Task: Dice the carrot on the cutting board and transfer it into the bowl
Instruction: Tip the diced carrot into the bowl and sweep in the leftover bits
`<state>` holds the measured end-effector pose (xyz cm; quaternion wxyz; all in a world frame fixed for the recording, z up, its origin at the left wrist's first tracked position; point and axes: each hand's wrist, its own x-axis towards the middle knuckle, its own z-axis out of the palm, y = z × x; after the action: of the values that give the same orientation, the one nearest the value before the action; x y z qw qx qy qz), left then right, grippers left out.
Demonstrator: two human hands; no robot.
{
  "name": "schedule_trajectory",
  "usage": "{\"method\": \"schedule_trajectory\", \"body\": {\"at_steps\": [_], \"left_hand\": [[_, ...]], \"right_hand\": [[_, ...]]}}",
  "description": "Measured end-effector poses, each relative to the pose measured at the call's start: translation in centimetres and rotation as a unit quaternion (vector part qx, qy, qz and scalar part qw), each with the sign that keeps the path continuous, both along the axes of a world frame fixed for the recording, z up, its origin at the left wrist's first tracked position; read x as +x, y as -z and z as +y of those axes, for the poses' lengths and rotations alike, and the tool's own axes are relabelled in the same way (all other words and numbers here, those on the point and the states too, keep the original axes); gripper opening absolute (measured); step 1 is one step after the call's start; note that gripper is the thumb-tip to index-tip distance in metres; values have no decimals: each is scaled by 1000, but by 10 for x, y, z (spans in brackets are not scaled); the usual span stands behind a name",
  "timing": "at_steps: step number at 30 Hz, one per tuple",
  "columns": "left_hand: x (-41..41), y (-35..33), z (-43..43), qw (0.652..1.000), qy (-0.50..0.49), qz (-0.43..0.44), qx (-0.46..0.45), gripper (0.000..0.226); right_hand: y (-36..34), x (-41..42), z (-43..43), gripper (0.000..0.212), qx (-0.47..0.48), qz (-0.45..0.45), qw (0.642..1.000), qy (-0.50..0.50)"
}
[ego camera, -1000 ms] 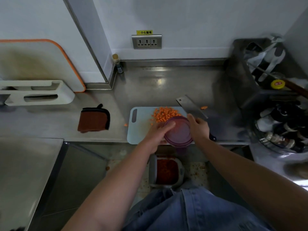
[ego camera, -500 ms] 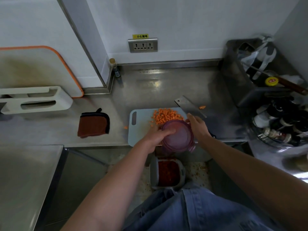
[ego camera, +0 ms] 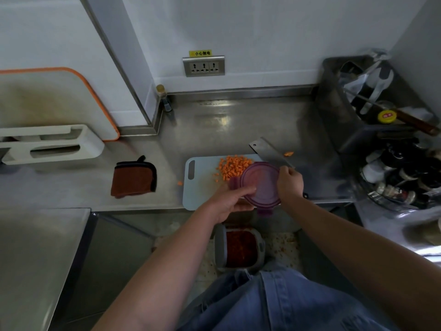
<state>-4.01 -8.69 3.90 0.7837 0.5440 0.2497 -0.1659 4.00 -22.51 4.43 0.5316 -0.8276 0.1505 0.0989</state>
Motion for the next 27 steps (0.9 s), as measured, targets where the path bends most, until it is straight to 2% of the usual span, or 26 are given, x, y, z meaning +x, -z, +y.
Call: {"method": "schedule_trajectory", "body": {"at_steps": [3, 7, 10, 13, 14, 18, 20, 22, 27], "left_hand": [[3, 0, 0, 1000, -5, -18, 14, 35], [2, 1, 5, 997, -31, 11, 69, 38], [2, 5, 11, 988, 22, 31, 148, 45], [3, 4, 10, 983, 62, 18, 170, 27], [3, 2, 8, 984, 57, 11, 168, 23], [3, -3, 9, 992, 23, 14, 120, 31], [2, -3, 12, 996, 36, 30, 74, 27], [2, -1, 12, 997, 51, 31, 50, 32], [5, -1, 9, 997, 34, 25, 62, 46]], "right_hand": [[3, 0, -4, 38, -1, 7, 1000, 6], [2, 4, -9, 27, -27, 64, 993, -92], [-3, 5, -5, 23, -12, 21, 987, -161], [-3, 1, 3, 40, -72, -17, 967, -245], [-2, 0, 5, 43, -84, -20, 966, -244], [-3, -1, 7, 44, -48, -9, 983, -178], [-2, -1, 6, 43, -20, -2, 989, -148], [-1, -1, 6, 42, -11, 7, 992, -129], [3, 3, 3, 39, -67, 5, 989, -134]]}}
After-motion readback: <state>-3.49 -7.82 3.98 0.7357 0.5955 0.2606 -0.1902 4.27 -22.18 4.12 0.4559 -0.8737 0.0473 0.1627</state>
